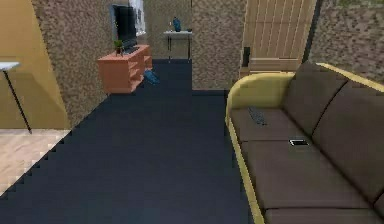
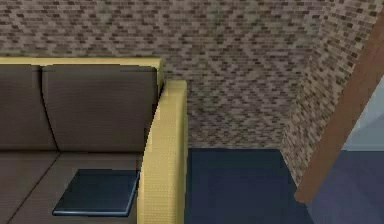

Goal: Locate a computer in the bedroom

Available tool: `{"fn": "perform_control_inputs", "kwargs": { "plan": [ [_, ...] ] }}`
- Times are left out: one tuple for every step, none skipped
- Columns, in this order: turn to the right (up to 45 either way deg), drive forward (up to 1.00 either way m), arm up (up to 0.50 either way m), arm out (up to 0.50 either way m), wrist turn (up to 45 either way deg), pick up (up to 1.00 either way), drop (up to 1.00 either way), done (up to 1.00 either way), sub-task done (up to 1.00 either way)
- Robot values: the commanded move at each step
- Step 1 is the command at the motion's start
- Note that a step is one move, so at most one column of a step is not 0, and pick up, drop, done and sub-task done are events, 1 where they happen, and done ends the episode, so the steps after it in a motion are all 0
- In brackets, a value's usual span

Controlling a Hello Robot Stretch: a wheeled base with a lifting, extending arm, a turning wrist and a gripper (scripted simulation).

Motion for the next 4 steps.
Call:
{"fn": "perform_control_inputs", "kwargs": {
  "plan": [
    [0.0, 1.00, 0.00, 0.00, 0.0, 0.00, 0.00, 0.00, 0.00],
    [3.0, 0.00, 0.00, 0.00, 0.0, 0.00, 0.00, 0.00, 0.00],
    [0.0, 1.00, 0.00, 0.00, 0.0, 0.00, 0.00, 0.00, 0.00],
    [0.0, 0.65, 0.00, 0.00, 0.0, 0.00, 0.00, 0.00, 0.00]
  ]
}}
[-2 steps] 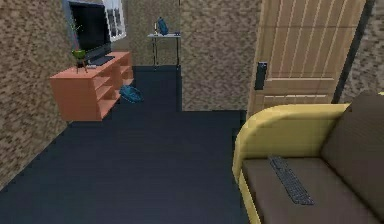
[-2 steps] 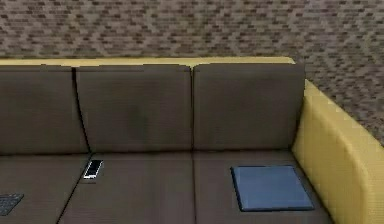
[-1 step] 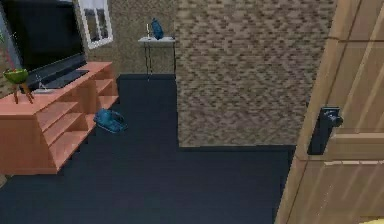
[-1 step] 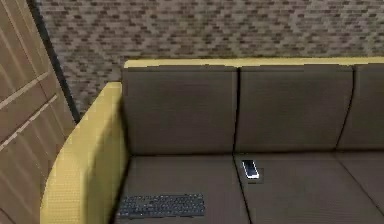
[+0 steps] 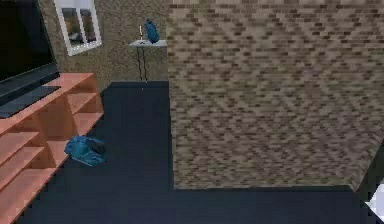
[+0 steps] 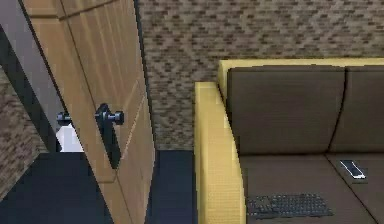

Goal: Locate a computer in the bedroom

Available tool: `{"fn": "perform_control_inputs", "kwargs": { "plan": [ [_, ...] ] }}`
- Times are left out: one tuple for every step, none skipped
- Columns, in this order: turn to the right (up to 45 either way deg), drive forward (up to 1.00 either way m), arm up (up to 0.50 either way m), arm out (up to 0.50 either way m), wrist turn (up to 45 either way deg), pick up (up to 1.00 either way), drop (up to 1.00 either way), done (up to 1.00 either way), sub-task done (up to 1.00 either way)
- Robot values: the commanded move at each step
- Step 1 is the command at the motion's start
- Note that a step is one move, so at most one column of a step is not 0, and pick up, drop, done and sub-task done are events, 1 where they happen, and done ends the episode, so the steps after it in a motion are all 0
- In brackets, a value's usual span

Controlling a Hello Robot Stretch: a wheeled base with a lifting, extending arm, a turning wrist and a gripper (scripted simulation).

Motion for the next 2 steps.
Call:
{"fn": "perform_control_inputs", "kwargs": {
  "plan": [
    [30.0, 0.00, 0.00, 0.00, 0.0, 0.00, 0.00, 0.00, 0.00],
    [0.0, 0.95, 0.00, 0.00, 0.0, 0.00, 0.00, 0.00, 0.00]
  ]
}}
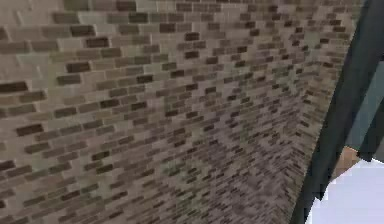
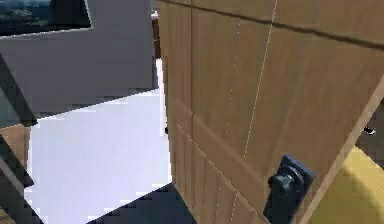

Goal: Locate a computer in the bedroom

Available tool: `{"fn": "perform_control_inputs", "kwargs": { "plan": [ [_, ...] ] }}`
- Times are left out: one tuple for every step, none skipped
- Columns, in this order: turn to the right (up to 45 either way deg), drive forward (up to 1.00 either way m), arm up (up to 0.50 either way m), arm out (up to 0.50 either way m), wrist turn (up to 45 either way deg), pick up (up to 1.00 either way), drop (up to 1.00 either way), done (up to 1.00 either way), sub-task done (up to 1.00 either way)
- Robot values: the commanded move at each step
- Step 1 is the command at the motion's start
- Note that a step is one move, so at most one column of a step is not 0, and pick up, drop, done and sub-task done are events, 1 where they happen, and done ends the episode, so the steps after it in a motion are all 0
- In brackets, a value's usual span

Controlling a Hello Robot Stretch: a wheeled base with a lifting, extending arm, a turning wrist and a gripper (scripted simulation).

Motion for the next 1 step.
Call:
{"fn": "perform_control_inputs", "kwargs": {
  "plan": [
    [45.0, 0.00, 0.00, 0.00, 0.0, 0.00, 0.00, 0.00, 0.00]
  ]
}}
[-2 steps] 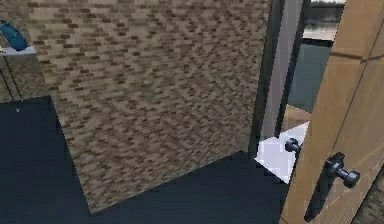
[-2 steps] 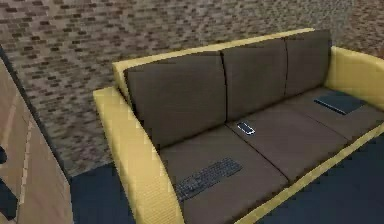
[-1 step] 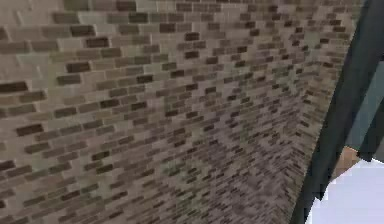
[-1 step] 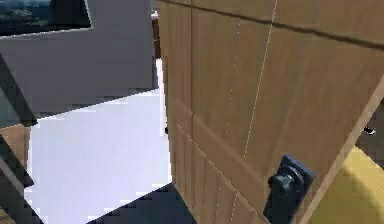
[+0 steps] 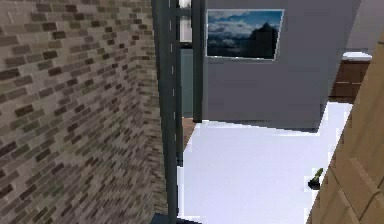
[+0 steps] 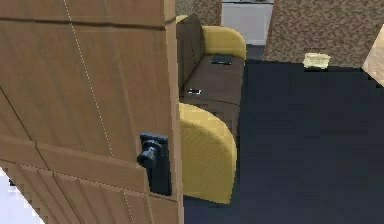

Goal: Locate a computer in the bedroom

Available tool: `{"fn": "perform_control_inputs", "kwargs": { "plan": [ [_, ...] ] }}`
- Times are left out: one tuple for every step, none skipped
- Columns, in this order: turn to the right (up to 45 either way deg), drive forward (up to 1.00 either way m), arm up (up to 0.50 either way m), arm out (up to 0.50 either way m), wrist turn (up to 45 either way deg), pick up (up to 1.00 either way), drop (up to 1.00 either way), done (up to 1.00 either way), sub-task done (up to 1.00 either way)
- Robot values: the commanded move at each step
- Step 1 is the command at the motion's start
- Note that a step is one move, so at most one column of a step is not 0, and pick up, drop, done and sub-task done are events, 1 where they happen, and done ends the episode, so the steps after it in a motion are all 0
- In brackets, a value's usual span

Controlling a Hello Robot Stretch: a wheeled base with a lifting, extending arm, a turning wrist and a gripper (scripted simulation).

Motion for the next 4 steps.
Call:
{"fn": "perform_control_inputs", "kwargs": {
  "plan": [
    [3.0, 0.00, 0.00, 0.00, 0.0, 0.00, 0.00, 0.00, 0.00],
    [0.0, 0.05, 0.00, 0.00, 0.0, 0.00, 0.00, 0.00, 0.00],
    [9.0, 0.00, 0.00, 0.00, 0.0, 0.00, 0.00, 0.00, 0.00],
    [0.0, 1.00, 0.00, 0.00, 0.0, 0.00, 0.00, 0.00, 0.00]
  ]
}}
